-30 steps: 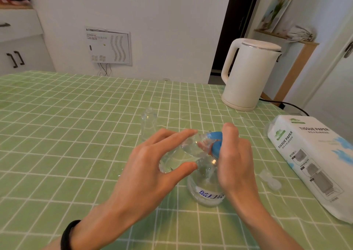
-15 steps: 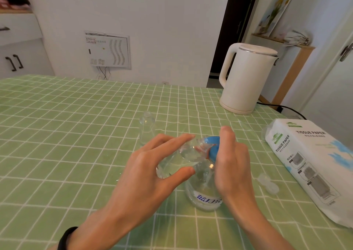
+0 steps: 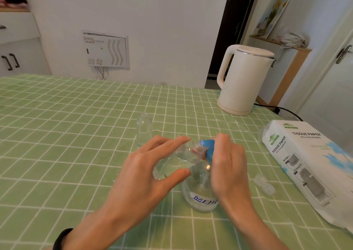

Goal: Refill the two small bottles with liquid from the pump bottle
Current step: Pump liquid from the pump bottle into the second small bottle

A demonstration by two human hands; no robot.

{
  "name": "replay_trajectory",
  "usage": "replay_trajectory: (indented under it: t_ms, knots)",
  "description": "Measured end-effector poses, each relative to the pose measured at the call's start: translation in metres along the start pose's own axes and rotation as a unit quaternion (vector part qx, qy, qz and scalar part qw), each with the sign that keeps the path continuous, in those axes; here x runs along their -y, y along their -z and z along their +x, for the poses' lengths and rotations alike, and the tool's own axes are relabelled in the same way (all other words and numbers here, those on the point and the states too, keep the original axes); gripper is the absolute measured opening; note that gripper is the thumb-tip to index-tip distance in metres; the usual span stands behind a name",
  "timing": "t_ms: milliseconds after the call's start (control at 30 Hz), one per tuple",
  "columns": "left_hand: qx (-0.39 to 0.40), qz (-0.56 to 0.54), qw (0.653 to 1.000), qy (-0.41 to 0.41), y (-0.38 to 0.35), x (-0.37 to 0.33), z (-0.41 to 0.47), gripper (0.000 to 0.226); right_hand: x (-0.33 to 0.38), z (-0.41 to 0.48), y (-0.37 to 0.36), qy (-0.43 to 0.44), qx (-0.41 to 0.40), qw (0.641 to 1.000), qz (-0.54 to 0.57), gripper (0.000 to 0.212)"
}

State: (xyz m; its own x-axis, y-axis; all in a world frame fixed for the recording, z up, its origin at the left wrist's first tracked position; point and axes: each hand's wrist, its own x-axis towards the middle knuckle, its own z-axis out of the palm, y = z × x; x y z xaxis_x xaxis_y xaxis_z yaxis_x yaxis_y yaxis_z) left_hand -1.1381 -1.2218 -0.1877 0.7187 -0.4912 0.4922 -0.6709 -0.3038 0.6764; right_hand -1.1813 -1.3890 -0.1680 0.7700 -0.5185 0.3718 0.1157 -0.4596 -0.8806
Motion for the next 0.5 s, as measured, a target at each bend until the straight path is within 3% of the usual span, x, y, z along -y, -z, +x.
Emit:
replay_trajectory:
  t_ms: [167,500]
  knots:
    - [0.000,-0.010,1.000,-0.004,0.0001,-0.0007,0.0008,0.059,-0.0007,-0.0006,-0.0024,-0.012,0.002,1.000,0.013,0.062]
    - [0.006,-0.008,1.000,0.000,0.0013,0.0005,0.0015,0.058,0.0039,-0.0006,-0.0007,-0.021,0.012,1.000,0.003,0.058]
